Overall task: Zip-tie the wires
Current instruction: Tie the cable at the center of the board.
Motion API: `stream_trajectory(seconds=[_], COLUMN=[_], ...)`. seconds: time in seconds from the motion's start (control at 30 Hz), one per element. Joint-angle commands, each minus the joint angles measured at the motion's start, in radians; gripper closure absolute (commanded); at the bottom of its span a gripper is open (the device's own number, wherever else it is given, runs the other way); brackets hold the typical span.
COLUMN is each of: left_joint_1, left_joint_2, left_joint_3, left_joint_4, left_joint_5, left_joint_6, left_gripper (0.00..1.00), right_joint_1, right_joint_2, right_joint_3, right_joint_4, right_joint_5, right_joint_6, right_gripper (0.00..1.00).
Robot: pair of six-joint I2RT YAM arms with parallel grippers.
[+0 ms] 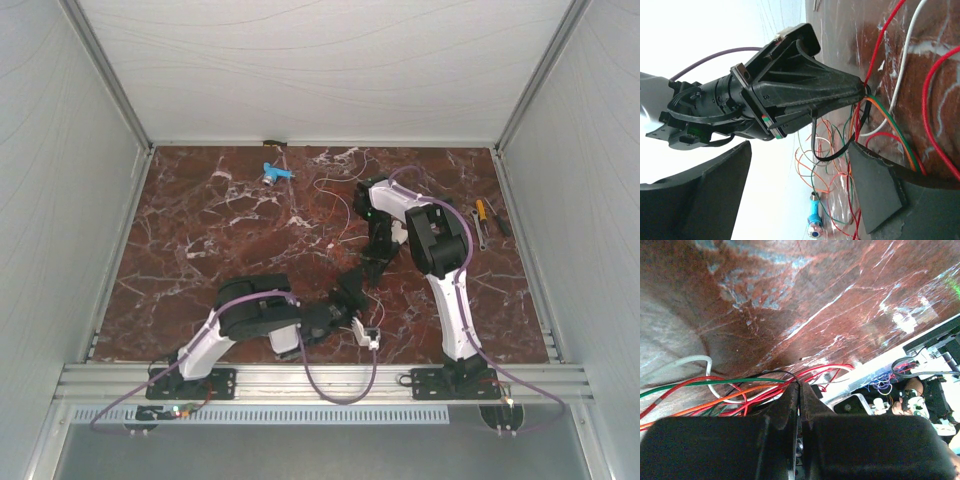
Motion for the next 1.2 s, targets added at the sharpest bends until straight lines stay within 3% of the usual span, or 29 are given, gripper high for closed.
stream_trajectory(seconds=[0.0,0.23,0.4,0.67,0.77,0.9,1.03,1.17], left_joint_1=[-0.013,-0.046,-0.075,-0.061,-0.030,0.071,0.145,0.165], left_joint_2=[-0.029,-0.147,-0.305,-0.788,-0.916,-1.062,-1.084,-1.030], left_joint_3=[-0.039,-0.101,-0.166,-0.143,-0.089,-0.092,-0.040,0.039], left_joint_4=[0.233,0.212,0.071,-0.662,-0.947,-1.053,-1.179,-1.279], left_joint_5=[0.016,-0.036,-0.045,0.031,0.082,0.250,0.343,0.396], left_joint_6=[-0.075,-0.251,-0.376,-0.996,-1.296,-1.639,-1.807,-1.847], left_gripper=[0.18,0.02,0.01,0.01,0.04,0.13,0.24,0.30], right_joint_1=[-0.007,-0.018,-0.018,-0.005,0.008,0.034,0.058,0.064], right_joint_2=[-0.021,-0.024,-0.043,-0.094,-0.119,-0.134,-0.121,-0.111], right_joint_3=[-0.001,0.007,0.014,0.004,-0.007,-0.017,-0.027,-0.040], right_joint_4=[-0.005,-0.005,-0.006,-0.006,-0.006,-0.006,-0.006,-0.006], right_joint_5=[0.028,0.020,0.025,0.078,0.068,0.048,0.027,0.016], right_joint_6=[0.007,0.000,-0.003,0.000,0.007,0.033,0.056,0.077], right_gripper=[1.00,1.00,1.00,1.00,1.00,1.00,1.00,1.00])
